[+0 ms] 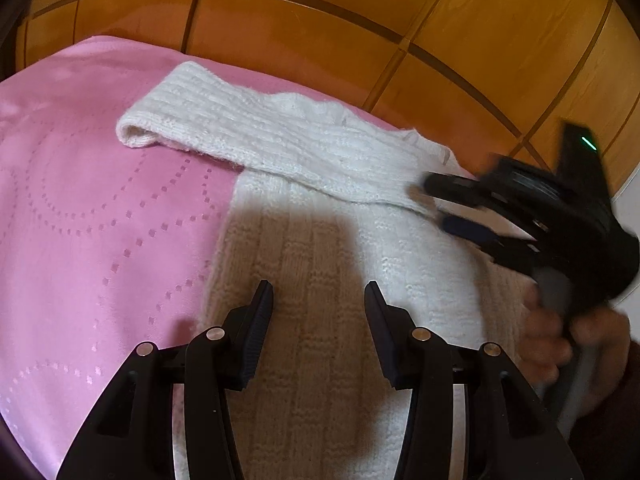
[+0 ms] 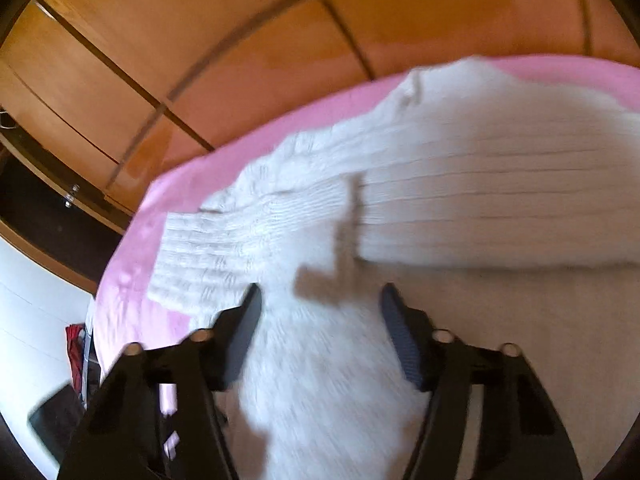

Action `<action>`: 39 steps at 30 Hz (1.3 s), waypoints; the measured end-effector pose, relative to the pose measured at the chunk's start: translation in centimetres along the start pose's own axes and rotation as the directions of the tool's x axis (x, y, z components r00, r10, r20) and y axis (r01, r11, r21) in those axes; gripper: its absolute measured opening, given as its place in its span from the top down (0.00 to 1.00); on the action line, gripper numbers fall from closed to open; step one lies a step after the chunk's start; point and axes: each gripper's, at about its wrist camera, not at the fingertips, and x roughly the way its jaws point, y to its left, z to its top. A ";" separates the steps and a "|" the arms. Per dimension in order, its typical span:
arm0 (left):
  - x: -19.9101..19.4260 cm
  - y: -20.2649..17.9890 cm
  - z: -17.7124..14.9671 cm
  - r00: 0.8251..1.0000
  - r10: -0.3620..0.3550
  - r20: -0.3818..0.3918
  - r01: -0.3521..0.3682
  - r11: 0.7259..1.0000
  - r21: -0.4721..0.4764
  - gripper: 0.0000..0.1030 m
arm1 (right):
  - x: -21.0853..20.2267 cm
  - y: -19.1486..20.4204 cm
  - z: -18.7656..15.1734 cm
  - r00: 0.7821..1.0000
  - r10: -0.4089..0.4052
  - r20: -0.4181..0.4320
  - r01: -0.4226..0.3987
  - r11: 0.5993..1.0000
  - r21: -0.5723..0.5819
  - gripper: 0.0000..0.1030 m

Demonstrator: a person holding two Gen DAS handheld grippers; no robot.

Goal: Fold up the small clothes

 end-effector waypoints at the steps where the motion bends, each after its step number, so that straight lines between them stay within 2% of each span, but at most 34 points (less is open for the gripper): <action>1: 0.2 -0.1 -0.1 1.000 0.009 0.000 -0.009 1.000 0.006 0.55 | 1.5 0.7 0.5 0.999 -0.015 -0.033 0.015 1.000 -0.013 0.65; 2: 0.3 -0.1 -0.1 1.000 0.013 0.001 -0.013 1.000 0.010 0.55 | 2.4 1.3 0.9 0.997 -0.056 -0.048 0.054 0.998 -0.043 0.77; 3: 0.4 -0.2 -0.1 1.000 0.018 0.002 -0.018 1.000 0.017 0.54 | 2.9 2.1 1.3 0.995 -0.086 -0.054 0.082 0.994 -0.073 0.93; 5: 0.4 -0.3 -0.3 1.000 0.024 0.007 -0.024 0.999 0.036 0.54 | 1.5 3.9 2.3 0.998 -0.064 -0.020 0.061 0.991 -0.115 0.94; 7: 0.6 -0.3 -0.4 1.000 0.028 0.009 -0.028 0.999 0.044 0.54 | -1.8 6.1 3.6 0.997 -0.025 0.079 0.040 0.980 -0.197 0.94; 10: 0.7 -0.4 -0.5 0.999 0.039 0.011 -0.039 0.998 0.053 0.54 | -7.1 7.3 5.3 0.978 0.014 0.207 0.035 0.972 -0.231 0.94; 13: 0.7 -0.5 -0.7 0.999 0.051 0.016 -0.052 0.997 0.063 0.54 | -10.9 5.8 7.3 0.957 0.022 0.289 0.035 0.981 -0.190 0.94; 16: 0.7 -0.5 -0.8 0.998 0.056 0.014 -0.057 0.996 0.069 0.54 | -12.8 2.6 8.5 0.940 -0.040 0.340 0.086 0.989 -0.121 0.94; 21: 0.8 -0.5 -1.1 0.998 0.068 0.017 -0.069 0.994 0.086 0.54 | -13.7 -4.4 8.9 0.933 -0.130 0.336 0.121 0.991 0.048 0.94; 26: 0.6 -0.4 -1.2 0.997 0.077 0.015 -0.078 0.992 0.103 0.54 | -14.0 -10.1 6.8 0.926 -0.225 0.302 0.184 0.970 0.159 0.94; 28: 0.5 -0.3 -1.2 0.997 0.078 0.015 -0.080 0.991 0.112 0.54 | -14.1 -12.5 5.6 0.923 -0.264 0.279 0.216 0.957 0.192 0.94; 34: 0.7 -0.8 -0.6 0.996 0.086 -0.008 -0.084 0.987 0.135 0.52 | -12.4 -17.8 3.3 0.889 -0.412 0.200 0.344 0.889 0.302 0.94; 36: 0.3 -0.7 -0.1 0.997 0.072 -0.036 -0.067 0.990 0.123 0.51 | -12.0 -19.1 2.6 0.907 -0.379 0.182 0.309 0.894 0.325 0.94; 38: -0.6 0.3 1.5 0.997 -0.008 -0.078 0.011 0.999 0.038 0.51 | -12.3 -19.3 2.3 0.912 -0.364 0.189 0.295 0.902 0.314 0.93; 39: -0.9 0.8 2.1 0.996 -0.039 -0.077 0.039 0.999 0.002 0.50 | -12.6 -19.3 2.1 0.914 -0.360 0.190 0.291 0.904 0.312 0.89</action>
